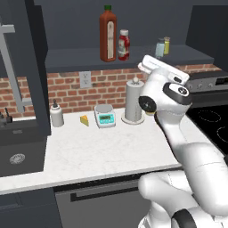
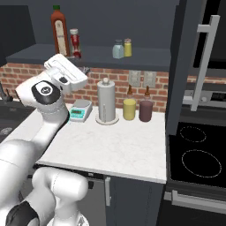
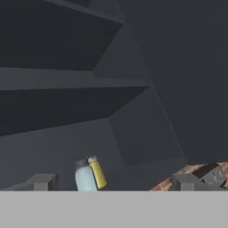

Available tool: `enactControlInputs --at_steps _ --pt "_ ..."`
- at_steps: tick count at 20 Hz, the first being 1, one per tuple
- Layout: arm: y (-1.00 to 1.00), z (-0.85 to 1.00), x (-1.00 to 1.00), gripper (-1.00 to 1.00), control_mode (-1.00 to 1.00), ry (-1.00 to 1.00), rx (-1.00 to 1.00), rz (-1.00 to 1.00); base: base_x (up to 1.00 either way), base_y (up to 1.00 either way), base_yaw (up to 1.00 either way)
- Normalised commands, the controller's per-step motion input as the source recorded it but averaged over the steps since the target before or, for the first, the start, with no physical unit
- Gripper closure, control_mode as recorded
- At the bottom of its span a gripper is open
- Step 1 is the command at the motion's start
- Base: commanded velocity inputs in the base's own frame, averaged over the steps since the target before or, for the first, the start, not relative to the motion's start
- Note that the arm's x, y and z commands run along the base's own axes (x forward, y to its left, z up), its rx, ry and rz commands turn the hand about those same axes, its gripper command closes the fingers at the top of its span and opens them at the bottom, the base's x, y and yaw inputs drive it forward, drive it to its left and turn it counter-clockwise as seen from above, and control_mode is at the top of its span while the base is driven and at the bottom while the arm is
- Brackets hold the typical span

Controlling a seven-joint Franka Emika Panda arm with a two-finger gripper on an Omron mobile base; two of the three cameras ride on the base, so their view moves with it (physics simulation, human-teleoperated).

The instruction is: Put the shaker and condiment bottle from the counter next to their counterparts in the cabinet.

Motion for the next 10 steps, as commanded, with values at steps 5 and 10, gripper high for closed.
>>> enactControlInputs --at_steps 5,10 --pt "0.36 0.00 -1.00 -1.00 -1.00 -0.04 0.01 0.00 0.00 0.00 0.00" --pt "0.43 0.00 -0.99 -1.00 -1.00 -0.02 0.00 -0.01 0.00 0.00 0.00"
